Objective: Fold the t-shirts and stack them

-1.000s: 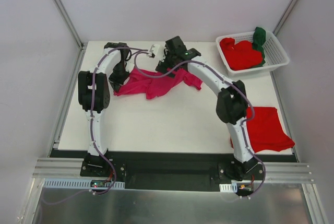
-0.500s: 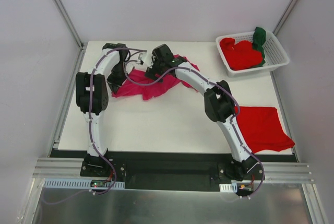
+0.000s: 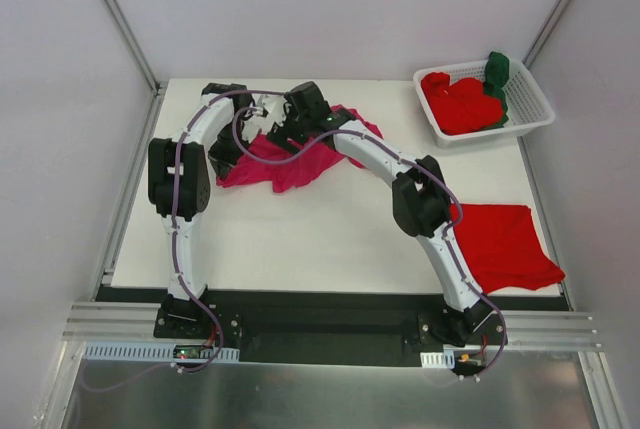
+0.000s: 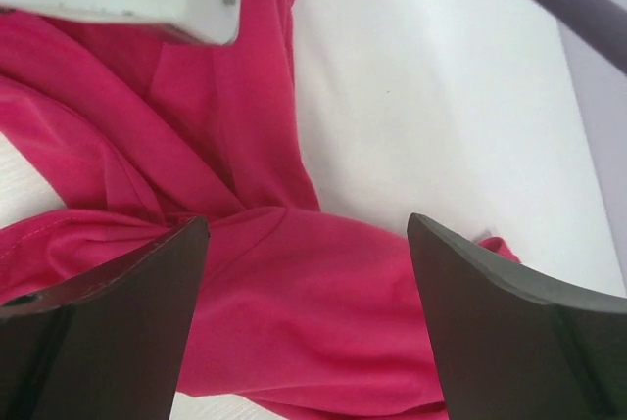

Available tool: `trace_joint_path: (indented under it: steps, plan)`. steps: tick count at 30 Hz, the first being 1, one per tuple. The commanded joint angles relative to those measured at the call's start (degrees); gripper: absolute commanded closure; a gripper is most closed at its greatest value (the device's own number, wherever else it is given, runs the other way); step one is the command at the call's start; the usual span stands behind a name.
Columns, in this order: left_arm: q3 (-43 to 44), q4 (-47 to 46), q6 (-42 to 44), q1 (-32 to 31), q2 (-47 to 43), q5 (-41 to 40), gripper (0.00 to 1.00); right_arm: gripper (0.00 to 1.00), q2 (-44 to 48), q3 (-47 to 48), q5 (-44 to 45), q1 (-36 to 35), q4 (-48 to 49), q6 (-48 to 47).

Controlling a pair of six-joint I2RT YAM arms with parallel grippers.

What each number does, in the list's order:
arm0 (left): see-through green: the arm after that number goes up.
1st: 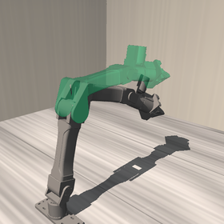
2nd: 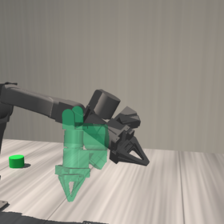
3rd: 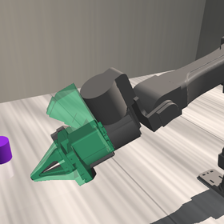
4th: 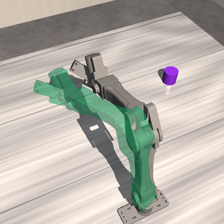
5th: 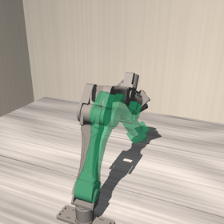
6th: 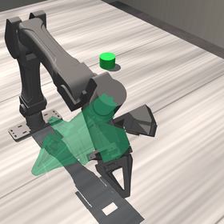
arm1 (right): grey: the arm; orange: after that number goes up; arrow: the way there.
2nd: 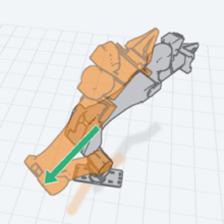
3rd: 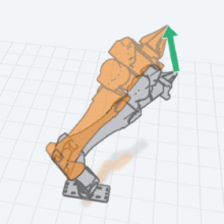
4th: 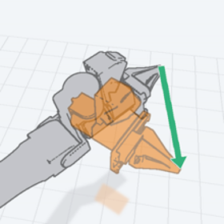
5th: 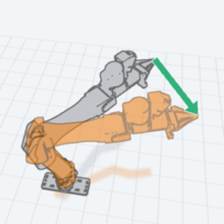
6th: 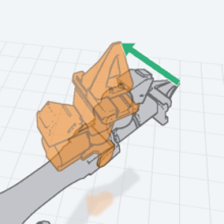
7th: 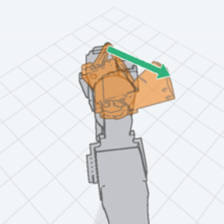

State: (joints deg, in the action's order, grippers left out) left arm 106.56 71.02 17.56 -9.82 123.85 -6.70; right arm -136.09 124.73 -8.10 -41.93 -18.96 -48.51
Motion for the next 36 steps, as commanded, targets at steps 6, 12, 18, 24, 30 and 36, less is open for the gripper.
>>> trace_joint_path:
  steps: [6, 12, 18, 24, 30, 36]
  plan:
    - [-0.39, 2.28, 0.72, -0.46, -1.95, -3.32, 1.0, 0.18, 3.03, -4.58, -5.61, -0.43, -2.48, 4.65]
    - [0.84, 2.28, 0.89, 0.24, -2.04, -4.11, 1.0, 0.2, 1.89, -4.58, -6.84, -0.52, -4.77, 4.83]
    - [1.19, 2.28, 0.89, 0.33, -2.04, -3.94, 1.0, 0.32, 1.18, -5.2, -8.25, -0.52, -6.61, 3.25]
    - [0.66, 2.28, 0.81, 0.33, -2.3, -3.76, 1.0, 0.35, 0.65, -5.72, -8.78, -0.78, -9.25, 1.67]
    - [1.01, 2.28, 0.98, 0.33, -2.12, -3.67, 1.0, 0.39, 0.65, -6.87, -8.34, -1.05, -11.18, -0.53]
    - [1.1, 2.28, 1.07, 0.24, -1.95, -3.5, 1.0, 0.9, 1.53, -6.78, -5.54, -0.87, -11.8, -0.71]
